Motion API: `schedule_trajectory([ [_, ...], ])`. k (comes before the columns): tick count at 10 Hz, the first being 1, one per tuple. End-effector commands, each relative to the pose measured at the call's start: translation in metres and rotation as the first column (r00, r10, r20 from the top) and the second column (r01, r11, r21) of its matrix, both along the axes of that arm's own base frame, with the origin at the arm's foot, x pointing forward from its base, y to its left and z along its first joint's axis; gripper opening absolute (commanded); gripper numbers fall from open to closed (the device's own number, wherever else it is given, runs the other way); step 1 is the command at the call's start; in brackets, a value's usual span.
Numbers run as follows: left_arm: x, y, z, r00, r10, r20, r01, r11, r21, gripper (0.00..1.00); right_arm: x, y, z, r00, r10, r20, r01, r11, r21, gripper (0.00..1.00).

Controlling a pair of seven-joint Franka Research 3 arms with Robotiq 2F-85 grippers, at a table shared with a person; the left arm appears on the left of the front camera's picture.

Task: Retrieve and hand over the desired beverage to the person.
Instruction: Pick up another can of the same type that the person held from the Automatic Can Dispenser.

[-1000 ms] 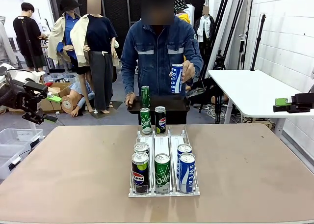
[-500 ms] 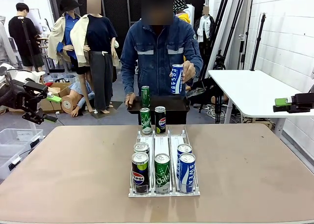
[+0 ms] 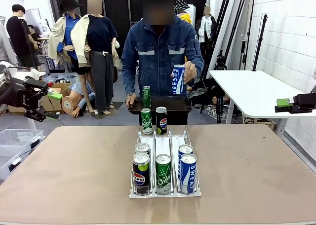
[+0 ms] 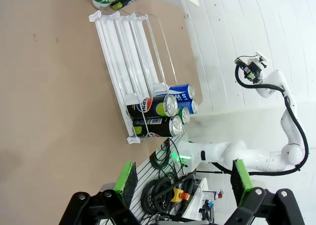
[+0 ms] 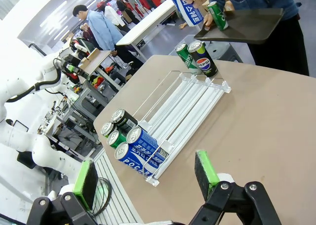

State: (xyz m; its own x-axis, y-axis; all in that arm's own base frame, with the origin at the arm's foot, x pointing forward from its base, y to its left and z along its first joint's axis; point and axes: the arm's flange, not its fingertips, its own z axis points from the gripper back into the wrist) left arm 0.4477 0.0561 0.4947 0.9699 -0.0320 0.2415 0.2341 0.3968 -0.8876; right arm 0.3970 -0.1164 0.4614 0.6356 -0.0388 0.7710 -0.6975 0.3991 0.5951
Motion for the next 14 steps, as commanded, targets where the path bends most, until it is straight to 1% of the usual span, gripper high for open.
schedule_trajectory([
  [1,-0.002,-0.0032,0.0038,0.999,-0.016,0.031,0.016,1.0,-0.021,1.0,-0.0011,0.0003,0.0003,1.0,0.008,-0.004,-0.008,1.0,0.001,1.0],
  [6,-0.003,-0.0062,0.0012,0.999,-0.04,0.002,0.04,0.999,0.001,1.0,-0.0011,0.0003,0.0003,1.0,0.008,-0.004,-0.008,1.0,0.001,1.0],
  [7,0.0,-0.0066,0.0019,1.0,-0.015,0.002,0.015,1.0,-0.005,1.0,-0.0011,0.0003,0.0003,1.0,0.008,-0.004,-0.008,1.0,0.001,1.0],
  [14,0.0,-0.0066,0.0019,1.0,-0.015,0.002,0.015,1.0,-0.005,1.0,-0.0011,0.0003,0.0003,1.0,0.008,-0.004,-0.008,1.0,0.001,1.0],
])
